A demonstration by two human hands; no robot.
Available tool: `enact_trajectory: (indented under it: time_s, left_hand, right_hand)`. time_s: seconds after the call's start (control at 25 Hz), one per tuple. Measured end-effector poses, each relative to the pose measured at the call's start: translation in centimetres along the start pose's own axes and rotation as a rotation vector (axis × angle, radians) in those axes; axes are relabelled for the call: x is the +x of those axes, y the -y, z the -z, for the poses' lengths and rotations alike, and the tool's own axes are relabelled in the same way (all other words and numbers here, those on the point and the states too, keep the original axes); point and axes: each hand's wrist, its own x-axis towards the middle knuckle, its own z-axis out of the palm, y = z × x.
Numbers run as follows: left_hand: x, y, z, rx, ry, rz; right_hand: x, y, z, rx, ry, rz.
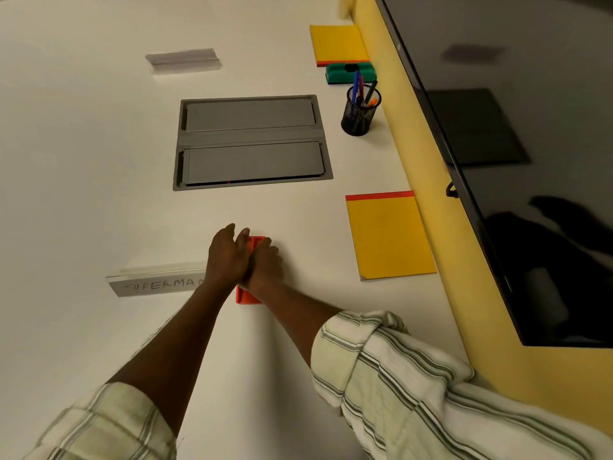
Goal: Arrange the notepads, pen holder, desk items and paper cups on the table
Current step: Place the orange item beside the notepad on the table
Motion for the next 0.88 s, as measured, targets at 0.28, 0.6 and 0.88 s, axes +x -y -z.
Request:
enact_trajectory:
  time_s: [0.28,0.6,0.88]
  left_hand:
    - [2.2,-1.9,-0.2,-0.070,-0.074,-0.023]
    - [3.5,-5.4,-2.6,-0.050,0.042,-0.086]
    - [4.9,-7.4,-5.0,-0.018,0.103,-0.150]
  right_hand:
    - [3.6,0.5,4.9,0.151,-0.130,-0.028]
    - [11.9,-0.9,16.8,-0.081,-0.289,0.018]
    - [17.2,-4.7,22.0,-0.275,-0.379,0.028]
